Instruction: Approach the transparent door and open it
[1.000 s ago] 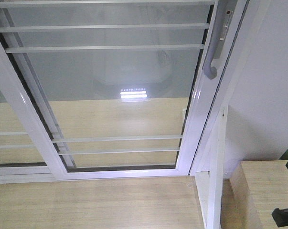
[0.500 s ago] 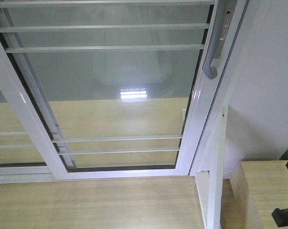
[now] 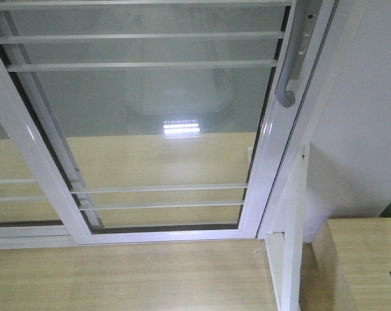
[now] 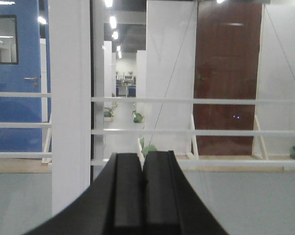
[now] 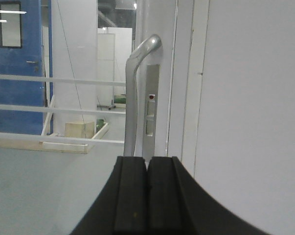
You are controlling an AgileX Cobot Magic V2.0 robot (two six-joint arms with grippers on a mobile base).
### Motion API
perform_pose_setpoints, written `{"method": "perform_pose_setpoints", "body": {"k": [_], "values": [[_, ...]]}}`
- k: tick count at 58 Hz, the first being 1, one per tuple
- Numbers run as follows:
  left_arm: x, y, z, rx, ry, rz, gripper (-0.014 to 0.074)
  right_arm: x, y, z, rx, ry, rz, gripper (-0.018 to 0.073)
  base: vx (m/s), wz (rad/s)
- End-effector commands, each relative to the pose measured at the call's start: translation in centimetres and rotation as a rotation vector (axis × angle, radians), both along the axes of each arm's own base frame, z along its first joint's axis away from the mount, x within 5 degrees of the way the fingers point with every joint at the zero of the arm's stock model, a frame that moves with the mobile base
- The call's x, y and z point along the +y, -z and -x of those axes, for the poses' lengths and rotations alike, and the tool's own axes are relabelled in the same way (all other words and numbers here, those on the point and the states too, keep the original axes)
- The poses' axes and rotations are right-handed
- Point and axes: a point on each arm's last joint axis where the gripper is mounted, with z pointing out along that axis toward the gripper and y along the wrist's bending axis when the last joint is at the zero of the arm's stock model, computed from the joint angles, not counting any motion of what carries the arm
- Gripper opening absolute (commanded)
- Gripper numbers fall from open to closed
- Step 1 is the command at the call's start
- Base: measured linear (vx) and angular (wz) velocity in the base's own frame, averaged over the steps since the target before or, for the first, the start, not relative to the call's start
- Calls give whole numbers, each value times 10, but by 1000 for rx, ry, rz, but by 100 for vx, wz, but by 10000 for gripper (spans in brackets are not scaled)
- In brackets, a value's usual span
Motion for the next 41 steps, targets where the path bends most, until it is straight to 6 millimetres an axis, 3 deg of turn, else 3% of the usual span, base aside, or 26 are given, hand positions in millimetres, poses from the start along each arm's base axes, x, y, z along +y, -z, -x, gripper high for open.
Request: {"method": "perform_pose_setpoints", "body": {"k": [1,7,12,22,27,33,41], "values": [[2,-35,6,-136,-7,42,-6,-1,-39,4,-123,4,-32,-4,0,0],[1,-64,-3,-117,-11,18,-6,0,-74,-3,-90,0,-46,-4,0,0],[0,-92,-22,-80,-21,-6,-6,2,-101,-23,-39,0,-39,-4,0,0],[-6,-135,-94,57,-25,-34,-6,9,-146,-84,60,4,-8,-4,0,0],[-9,-147,-129,99,-24,-37,-6,13,-157,-116,85,9,22,-4,0,0],[-12,-147,-167,162,-23,-43,-6,16,-163,-147,73,13,20,-4,0,0],[-14,-144,-194,203,-22,-46,-6,19,-157,-174,83,16,9,-4,0,0]]}}
